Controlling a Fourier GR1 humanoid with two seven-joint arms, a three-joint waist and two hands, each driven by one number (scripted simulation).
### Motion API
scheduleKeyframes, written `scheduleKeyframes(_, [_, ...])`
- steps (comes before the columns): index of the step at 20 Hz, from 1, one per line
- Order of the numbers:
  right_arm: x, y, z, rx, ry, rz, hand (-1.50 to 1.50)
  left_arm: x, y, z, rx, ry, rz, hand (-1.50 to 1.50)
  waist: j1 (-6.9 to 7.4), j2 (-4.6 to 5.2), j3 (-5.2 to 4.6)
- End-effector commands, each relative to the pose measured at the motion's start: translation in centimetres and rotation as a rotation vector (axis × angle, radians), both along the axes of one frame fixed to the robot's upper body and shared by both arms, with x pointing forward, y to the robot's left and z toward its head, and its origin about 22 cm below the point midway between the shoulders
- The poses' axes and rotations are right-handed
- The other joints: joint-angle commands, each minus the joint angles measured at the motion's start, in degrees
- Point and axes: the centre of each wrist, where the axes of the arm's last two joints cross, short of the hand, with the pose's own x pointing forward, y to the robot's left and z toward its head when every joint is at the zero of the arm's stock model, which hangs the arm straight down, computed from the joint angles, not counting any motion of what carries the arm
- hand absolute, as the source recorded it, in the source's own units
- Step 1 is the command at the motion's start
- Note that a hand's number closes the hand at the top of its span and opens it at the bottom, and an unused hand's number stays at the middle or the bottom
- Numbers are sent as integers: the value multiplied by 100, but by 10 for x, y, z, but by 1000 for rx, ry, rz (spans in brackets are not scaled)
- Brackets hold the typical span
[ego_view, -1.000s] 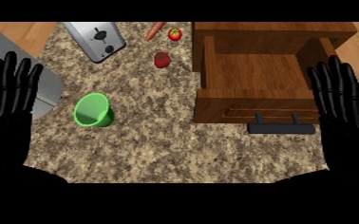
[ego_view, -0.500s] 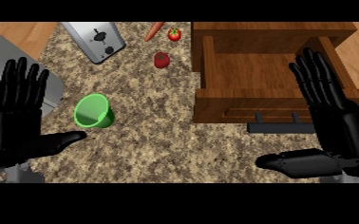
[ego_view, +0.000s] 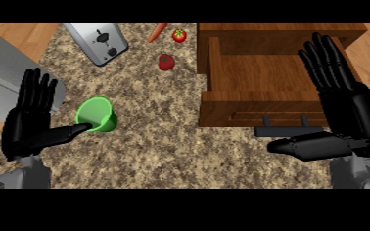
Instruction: Pick up the cup, place it into the drawer and close the drawer
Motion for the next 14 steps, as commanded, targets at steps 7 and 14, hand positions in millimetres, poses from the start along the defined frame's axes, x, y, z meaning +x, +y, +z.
scheduleKeyframes(7, [12,-8,22,-6,-20,-8,-150,-5,24,-74,18,105,77,-150,-8,-2,0])
scheduleKeyframes(14, [13,-3,11,-4,-11,-9,-150,-13,38,-123,4,125,77,-150,-21,3,-2])
